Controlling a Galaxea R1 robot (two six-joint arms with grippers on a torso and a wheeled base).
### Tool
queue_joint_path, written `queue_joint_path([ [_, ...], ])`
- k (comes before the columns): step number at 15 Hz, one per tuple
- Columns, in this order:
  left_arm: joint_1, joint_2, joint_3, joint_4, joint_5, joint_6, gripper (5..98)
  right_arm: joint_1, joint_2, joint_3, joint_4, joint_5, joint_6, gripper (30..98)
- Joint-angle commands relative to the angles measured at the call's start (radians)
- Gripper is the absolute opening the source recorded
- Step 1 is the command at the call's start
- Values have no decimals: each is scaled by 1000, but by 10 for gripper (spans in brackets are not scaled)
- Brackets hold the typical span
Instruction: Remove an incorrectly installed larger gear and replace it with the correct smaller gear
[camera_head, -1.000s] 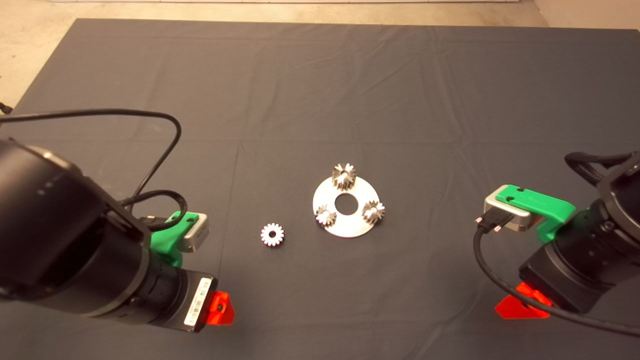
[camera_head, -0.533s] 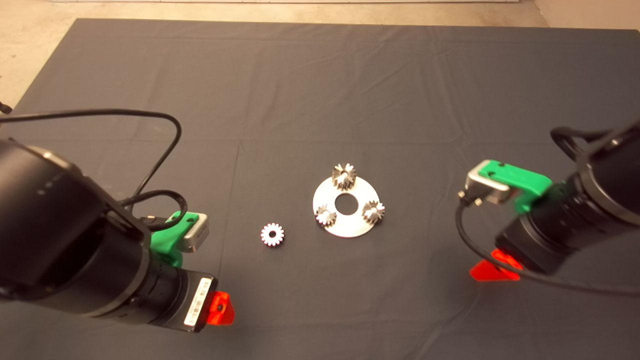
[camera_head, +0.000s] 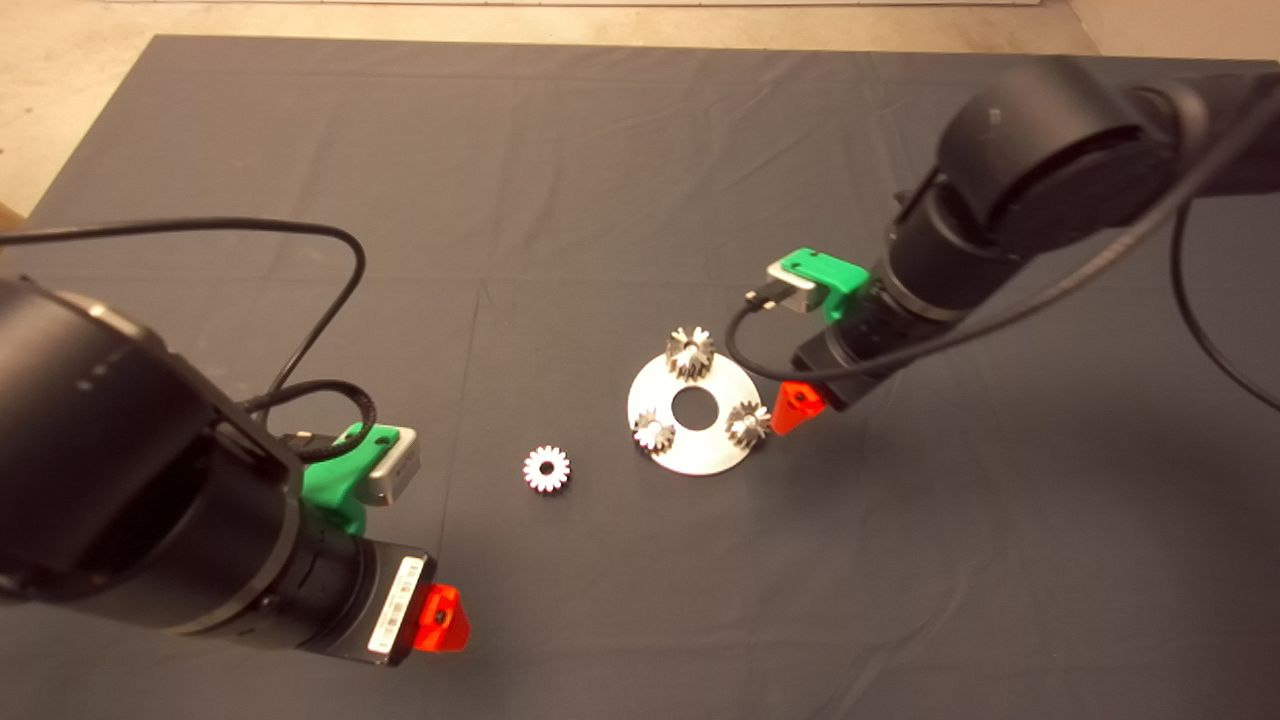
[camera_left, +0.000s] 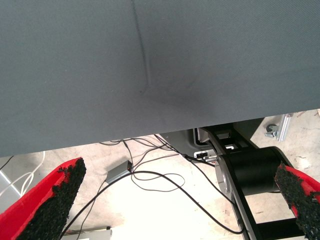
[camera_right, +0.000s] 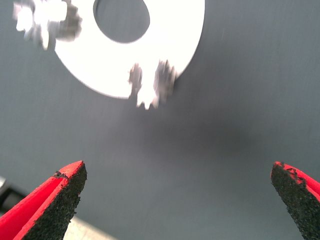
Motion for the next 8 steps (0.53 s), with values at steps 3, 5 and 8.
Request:
queue_joint_path([
  [3,-16,2,15,-21,132,5,982,-3,121,-155,-100,-2,-81,977],
  [5,-16,2,15,-21,132,5,982,-6,147,-177,-120,-2,-93,977],
  [8,-16,2,17,-21,132,7,982,-18,177,-206,-134,0,-114,977],
])
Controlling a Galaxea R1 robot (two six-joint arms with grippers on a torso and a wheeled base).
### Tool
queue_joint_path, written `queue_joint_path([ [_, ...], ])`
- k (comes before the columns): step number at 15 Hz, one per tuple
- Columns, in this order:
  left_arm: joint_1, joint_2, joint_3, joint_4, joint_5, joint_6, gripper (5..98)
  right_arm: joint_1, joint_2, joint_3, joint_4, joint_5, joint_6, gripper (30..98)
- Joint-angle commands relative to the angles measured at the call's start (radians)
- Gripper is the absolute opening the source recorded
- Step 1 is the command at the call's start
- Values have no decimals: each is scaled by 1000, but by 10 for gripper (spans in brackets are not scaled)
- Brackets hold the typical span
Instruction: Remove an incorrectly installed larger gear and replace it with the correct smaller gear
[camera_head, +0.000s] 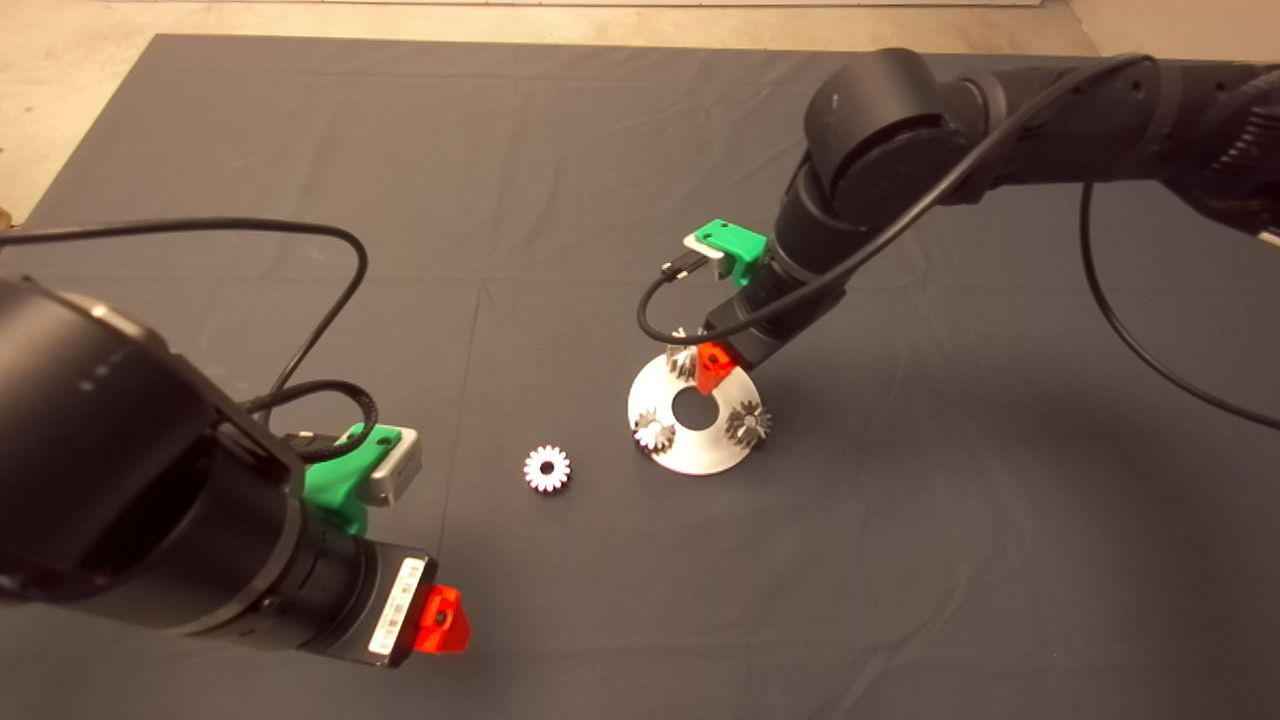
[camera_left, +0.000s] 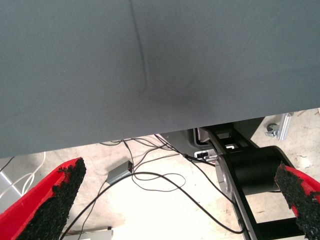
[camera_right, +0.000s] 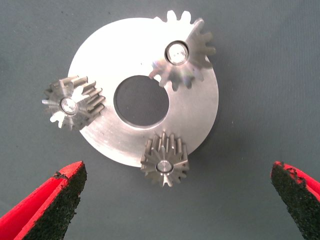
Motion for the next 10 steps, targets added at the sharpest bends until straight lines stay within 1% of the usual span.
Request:
queue_joint_path([
  [1,-16,0,17,-20,132,4,982,-9,26,-41,-81,-6,-17,977],
  [4,-16,-1,17,-20,132,6,982,-17,49,-54,-129,-6,-25,977],
  [8,-16,-1,17,-22,132,12,982,-70,64,-81,-188,-6,-39,977],
  [10,-16,-4,17,-22,132,13,982,-72,74,-81,-203,-6,-37,977],
])
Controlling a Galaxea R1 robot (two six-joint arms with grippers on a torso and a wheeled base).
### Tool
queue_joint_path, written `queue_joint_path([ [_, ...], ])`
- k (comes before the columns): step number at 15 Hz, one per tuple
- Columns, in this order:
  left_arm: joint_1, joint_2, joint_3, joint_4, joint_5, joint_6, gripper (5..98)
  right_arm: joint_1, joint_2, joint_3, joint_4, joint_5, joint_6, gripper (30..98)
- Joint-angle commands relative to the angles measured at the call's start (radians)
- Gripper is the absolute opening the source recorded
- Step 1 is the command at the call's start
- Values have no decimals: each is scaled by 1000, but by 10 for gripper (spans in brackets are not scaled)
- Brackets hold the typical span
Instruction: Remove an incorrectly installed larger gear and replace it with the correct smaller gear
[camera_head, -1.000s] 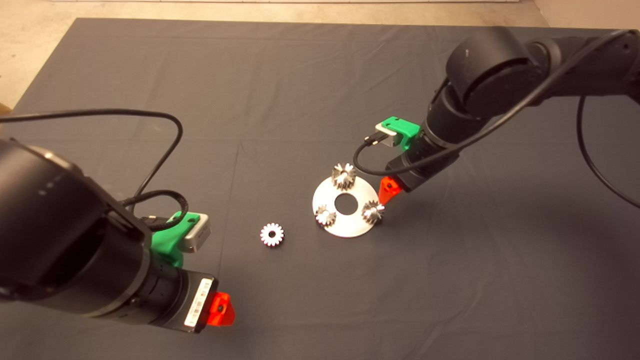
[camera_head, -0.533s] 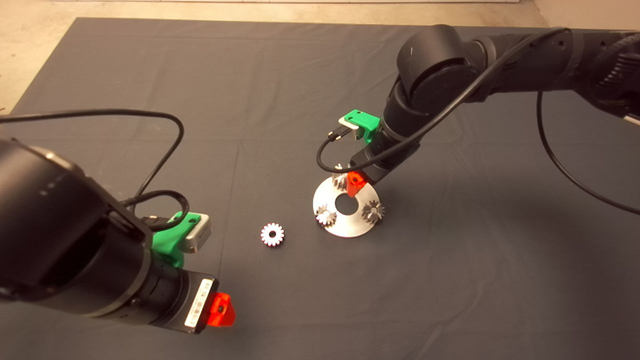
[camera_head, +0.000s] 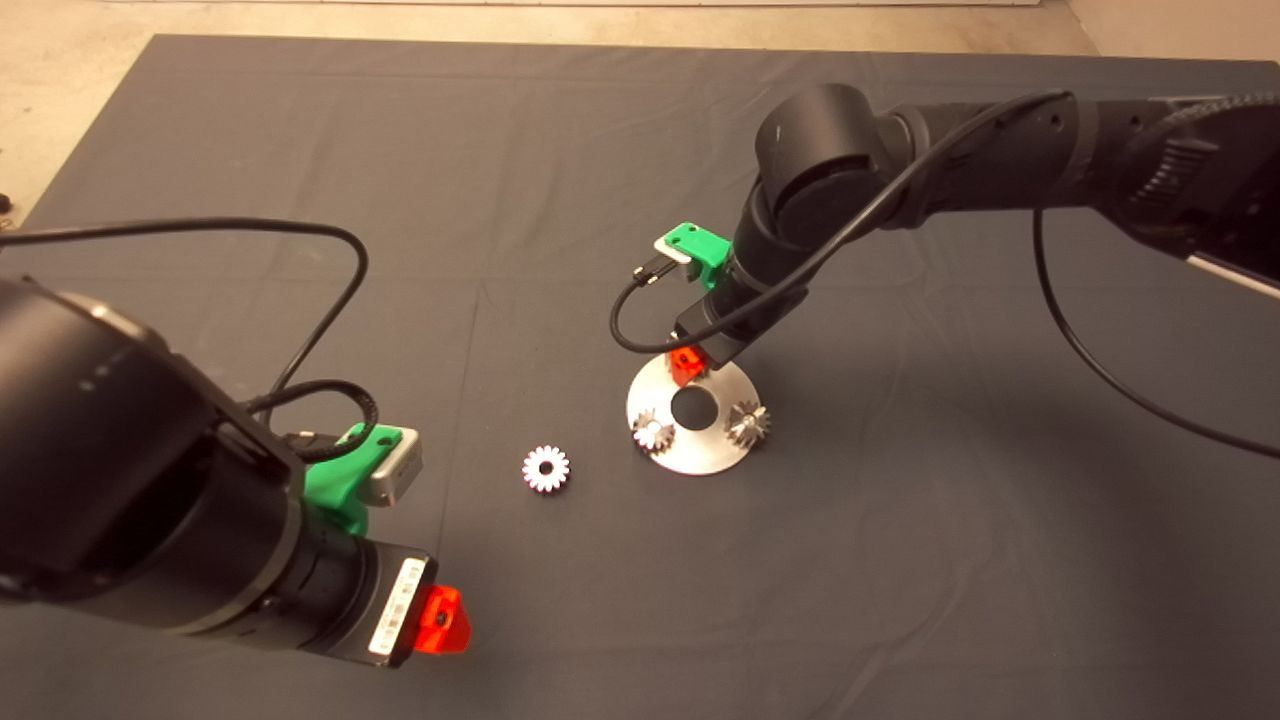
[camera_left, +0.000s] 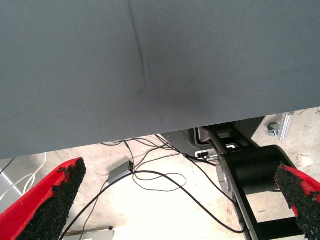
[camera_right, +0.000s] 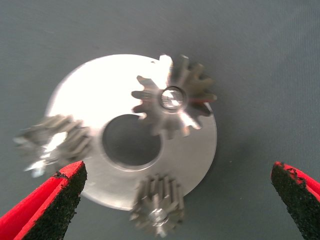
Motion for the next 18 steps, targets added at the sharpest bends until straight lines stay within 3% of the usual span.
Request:
queue_joint_path([
  [1,-15,-2,17,-22,132,9,982,5,20,-3,-63,3,-7,977],
  [10,-15,-2,17,-20,132,8,982,-23,27,-14,-175,18,1,977],
  [14,-16,-2,17,-21,132,8,982,-37,29,-17,-181,76,6,977],
  [18,-14,-2,17,-22,132,8,982,-54,27,-19,-223,76,35,977],
])
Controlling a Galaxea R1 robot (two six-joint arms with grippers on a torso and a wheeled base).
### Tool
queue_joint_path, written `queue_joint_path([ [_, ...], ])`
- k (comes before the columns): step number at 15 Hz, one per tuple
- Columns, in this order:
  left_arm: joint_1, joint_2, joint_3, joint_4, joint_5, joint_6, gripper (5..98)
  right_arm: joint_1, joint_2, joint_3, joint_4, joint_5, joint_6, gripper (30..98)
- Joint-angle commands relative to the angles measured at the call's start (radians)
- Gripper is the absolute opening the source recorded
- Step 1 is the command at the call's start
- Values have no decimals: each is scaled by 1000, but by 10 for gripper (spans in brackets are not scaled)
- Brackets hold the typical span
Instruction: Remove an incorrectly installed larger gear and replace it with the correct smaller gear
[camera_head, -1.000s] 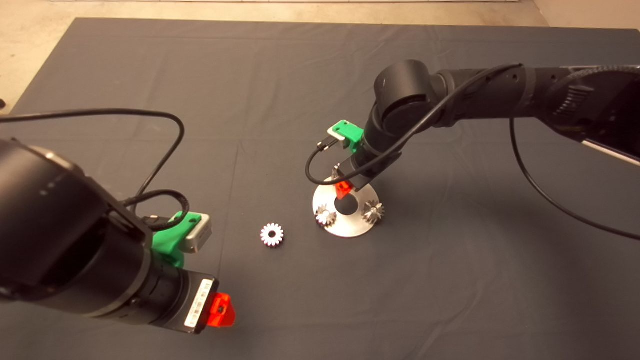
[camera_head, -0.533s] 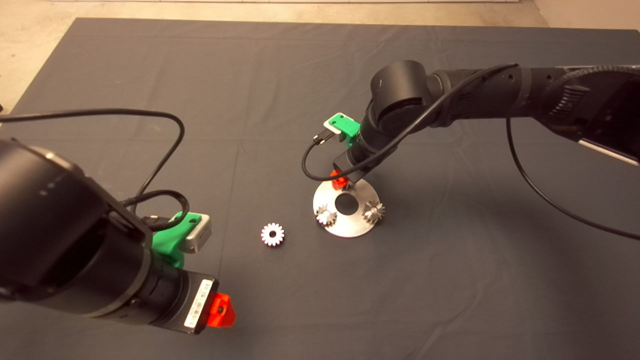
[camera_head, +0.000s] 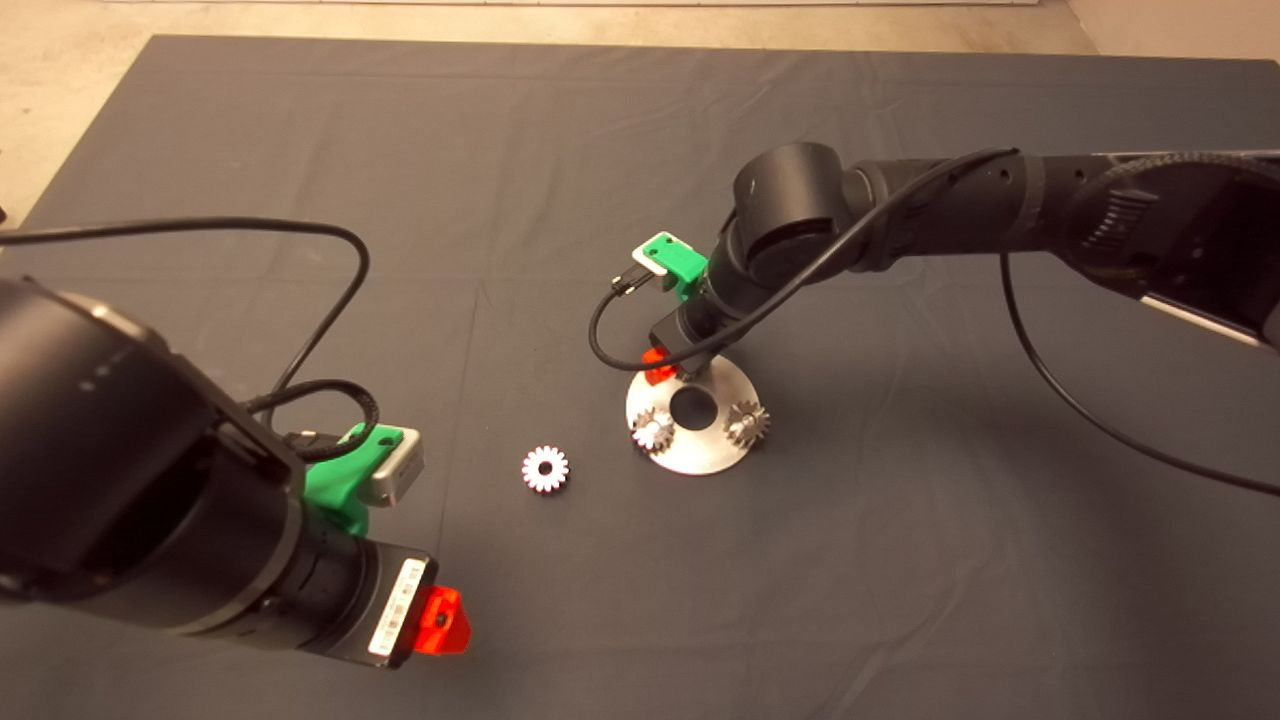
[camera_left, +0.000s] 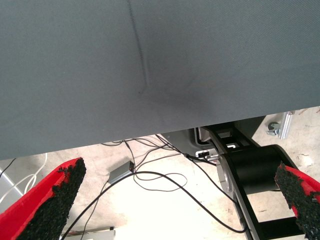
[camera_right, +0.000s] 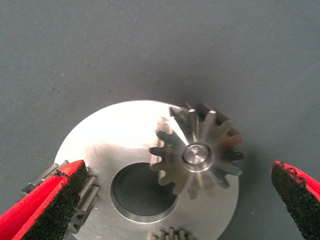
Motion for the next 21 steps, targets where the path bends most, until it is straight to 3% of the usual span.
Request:
queue_joint_path([
  [1,-16,-2,17,-22,132,2,982,2,4,-1,-69,1,23,977],
  [14,-14,-4,17,-20,132,2,982,-13,1,-15,-112,1,92,955],
  [16,-16,-4,17,-22,132,2,982,-21,-2,-16,-114,1,100,899],
  [18,-14,-4,17,-20,132,2,982,-25,0,-15,-114,1,106,900],
  [21,-14,-4,17,-21,132,2,982,-27,-1,-16,-114,1,118,848],
])
